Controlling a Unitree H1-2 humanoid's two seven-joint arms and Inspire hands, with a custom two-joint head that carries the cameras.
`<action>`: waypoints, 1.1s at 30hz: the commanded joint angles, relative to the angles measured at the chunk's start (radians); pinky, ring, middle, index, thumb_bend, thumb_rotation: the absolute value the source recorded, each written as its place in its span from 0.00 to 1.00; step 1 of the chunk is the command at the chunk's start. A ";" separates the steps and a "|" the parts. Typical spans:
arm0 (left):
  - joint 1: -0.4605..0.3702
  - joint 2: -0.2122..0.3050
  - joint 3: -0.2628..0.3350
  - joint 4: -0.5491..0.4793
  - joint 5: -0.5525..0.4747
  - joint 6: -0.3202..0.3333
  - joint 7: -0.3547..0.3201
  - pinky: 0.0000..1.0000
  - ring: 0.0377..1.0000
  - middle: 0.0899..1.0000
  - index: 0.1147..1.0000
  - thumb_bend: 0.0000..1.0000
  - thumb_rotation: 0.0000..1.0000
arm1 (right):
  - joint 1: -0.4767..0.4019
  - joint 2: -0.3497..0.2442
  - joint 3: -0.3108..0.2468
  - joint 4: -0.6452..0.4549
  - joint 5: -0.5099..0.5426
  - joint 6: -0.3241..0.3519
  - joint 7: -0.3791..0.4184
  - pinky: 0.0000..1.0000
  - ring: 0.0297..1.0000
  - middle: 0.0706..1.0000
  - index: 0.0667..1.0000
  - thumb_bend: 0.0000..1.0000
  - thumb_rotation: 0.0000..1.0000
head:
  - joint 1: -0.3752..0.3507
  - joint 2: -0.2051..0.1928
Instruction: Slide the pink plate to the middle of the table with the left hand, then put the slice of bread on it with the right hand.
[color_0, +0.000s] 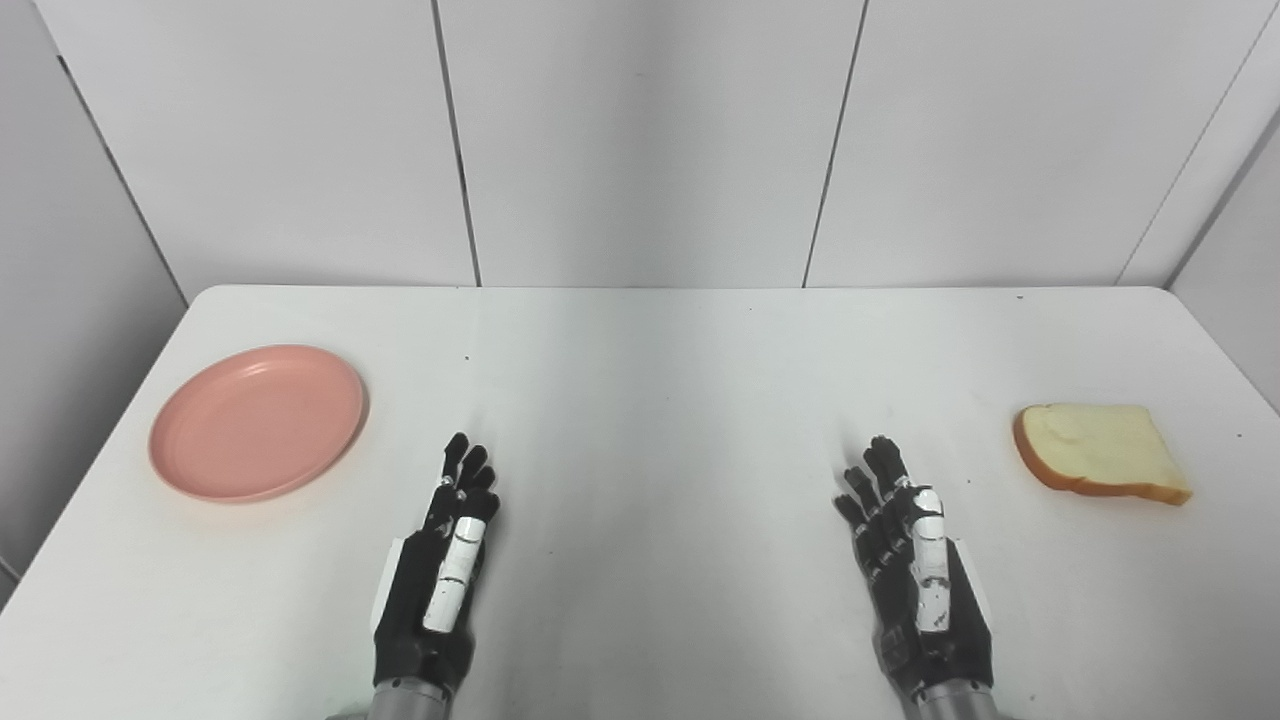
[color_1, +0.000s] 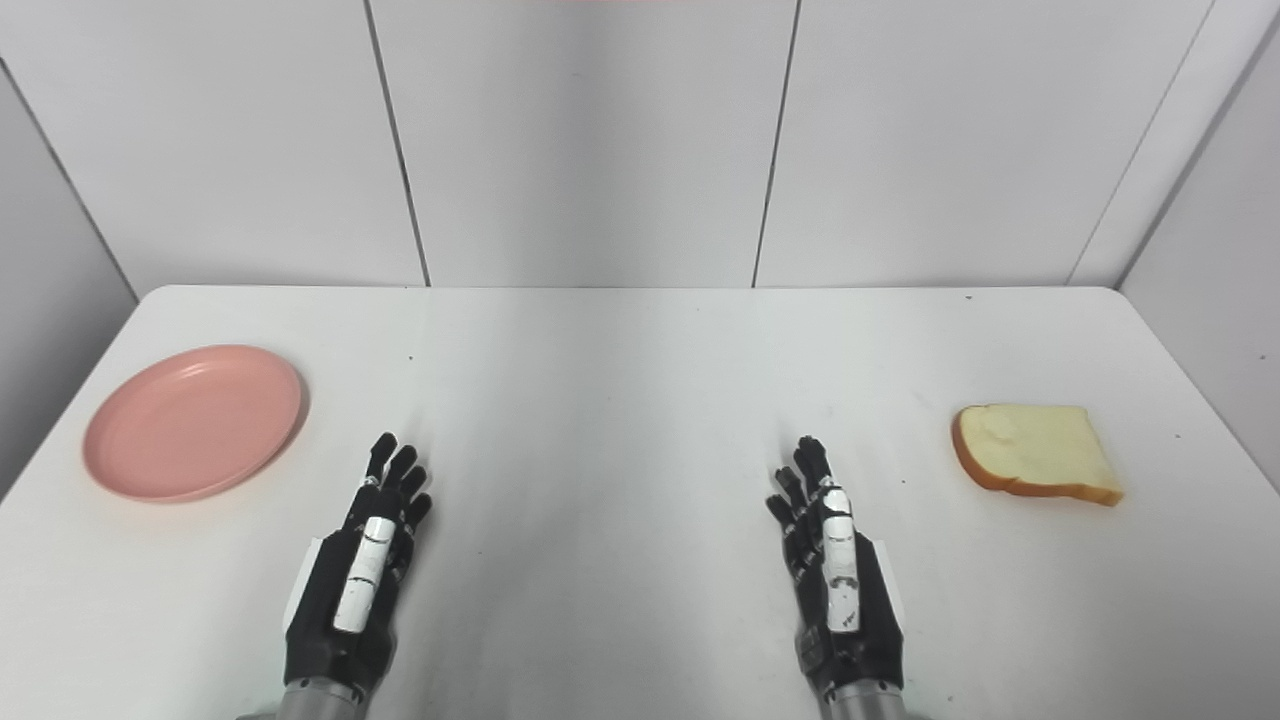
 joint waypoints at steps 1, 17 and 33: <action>-0.022 -0.001 0.000 -0.010 0.002 -0.035 -0.009 1.00 1.00 1.00 1.00 0.84 0.76 | 0.029 0.008 0.009 0.032 0.009 0.045 0.007 0.96 0.97 1.00 0.95 0.78 0.95 | 0.001 0.000; -0.022 0.001 0.002 -0.011 0.002 -0.033 -0.008 1.00 1.00 1.00 1.00 0.86 0.76 | 0.027 0.011 0.009 0.029 0.007 0.051 0.002 0.96 0.96 0.99 0.95 0.79 0.95 | -0.002 0.000; -0.023 0.003 0.000 -0.016 0.002 -0.026 -0.011 1.00 1.00 1.00 1.00 0.85 0.76 | 0.026 0.007 0.013 0.032 0.005 0.046 0.009 0.97 0.96 0.99 0.96 0.78 0.96 | 0.001 0.000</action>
